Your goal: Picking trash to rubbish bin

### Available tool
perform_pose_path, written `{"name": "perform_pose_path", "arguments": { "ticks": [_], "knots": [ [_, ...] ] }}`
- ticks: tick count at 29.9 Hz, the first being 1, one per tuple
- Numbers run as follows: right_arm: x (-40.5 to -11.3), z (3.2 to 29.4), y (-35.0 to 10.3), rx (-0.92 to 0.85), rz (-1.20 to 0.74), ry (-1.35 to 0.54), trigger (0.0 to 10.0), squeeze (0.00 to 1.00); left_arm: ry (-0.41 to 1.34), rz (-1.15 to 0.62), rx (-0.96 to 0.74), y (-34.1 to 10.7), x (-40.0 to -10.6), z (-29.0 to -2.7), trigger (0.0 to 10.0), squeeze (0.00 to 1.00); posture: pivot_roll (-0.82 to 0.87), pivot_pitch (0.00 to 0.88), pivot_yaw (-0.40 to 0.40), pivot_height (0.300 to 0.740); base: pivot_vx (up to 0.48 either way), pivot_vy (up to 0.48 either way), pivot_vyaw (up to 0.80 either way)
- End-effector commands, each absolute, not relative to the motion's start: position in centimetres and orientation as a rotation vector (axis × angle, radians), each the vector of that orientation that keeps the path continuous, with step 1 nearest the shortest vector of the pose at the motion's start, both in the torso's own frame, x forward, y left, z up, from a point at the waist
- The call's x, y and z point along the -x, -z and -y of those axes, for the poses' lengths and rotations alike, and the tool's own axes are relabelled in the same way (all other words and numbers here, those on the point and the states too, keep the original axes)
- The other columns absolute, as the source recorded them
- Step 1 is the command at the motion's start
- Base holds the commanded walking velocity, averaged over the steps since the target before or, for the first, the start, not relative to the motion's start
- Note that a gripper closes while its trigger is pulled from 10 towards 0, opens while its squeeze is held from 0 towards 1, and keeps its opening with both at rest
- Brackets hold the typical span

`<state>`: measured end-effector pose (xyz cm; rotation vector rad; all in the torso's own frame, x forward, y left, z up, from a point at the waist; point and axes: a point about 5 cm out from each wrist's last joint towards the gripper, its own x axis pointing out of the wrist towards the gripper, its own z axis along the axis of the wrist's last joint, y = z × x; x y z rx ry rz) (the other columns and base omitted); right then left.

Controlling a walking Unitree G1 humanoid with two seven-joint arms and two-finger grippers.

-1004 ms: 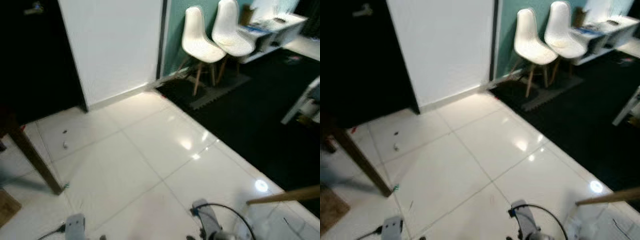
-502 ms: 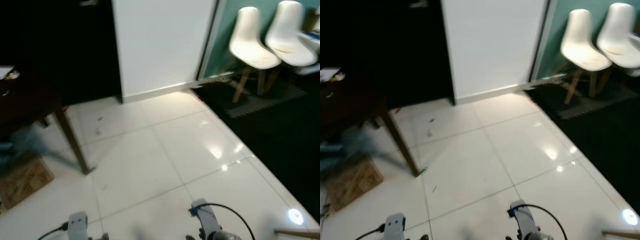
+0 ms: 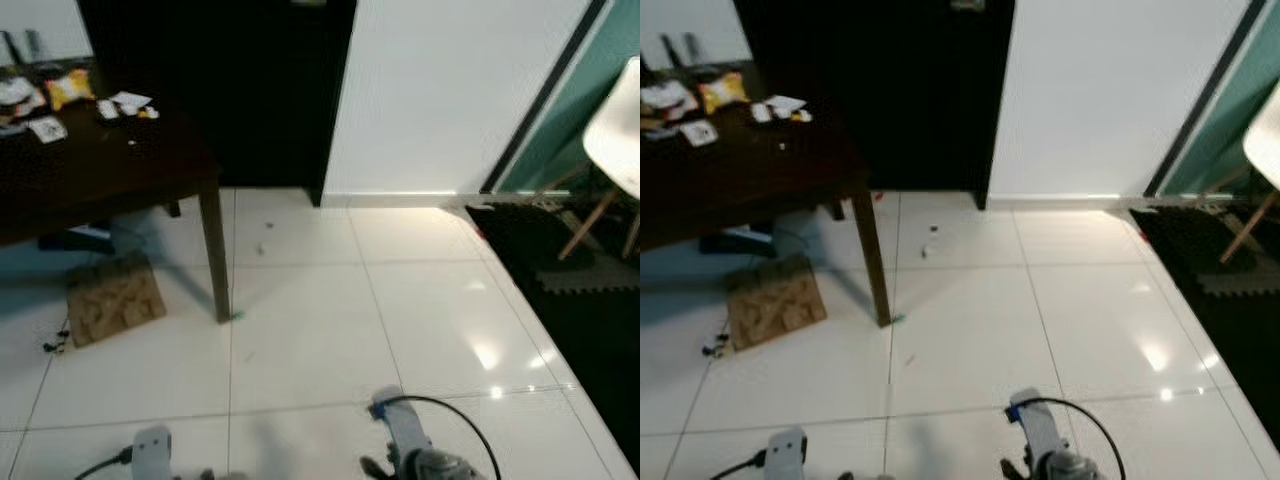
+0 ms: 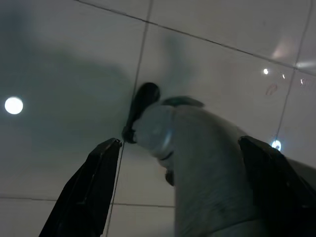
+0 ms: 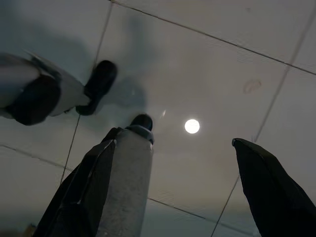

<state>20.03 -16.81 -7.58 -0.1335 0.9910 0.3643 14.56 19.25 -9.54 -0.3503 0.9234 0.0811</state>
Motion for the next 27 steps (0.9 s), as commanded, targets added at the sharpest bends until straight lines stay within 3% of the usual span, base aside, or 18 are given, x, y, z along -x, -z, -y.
{"name": "perform_pose_path", "arguments": {
  "ticks": [1,27],
  "knots": [
    [-19.12,17.05,8.05,0.128,-1.024,-0.357,10.0,0.0,-0.067,-0.985,0.357,10.15,-13.26,-18.59,10.0,0.0,0.21,0.065,-0.089,0.74,0.0,0.0,0.77],
    [-19.43,17.58,7.84,0.13,-1.013,-0.343,10.0,0.0,-0.068,-1.005,0.365,10.42,-12.73,-17.96,10.0,0.0,0.19,0.076,-0.104,0.74,0.0,0.0,0.77]
  ]
}}
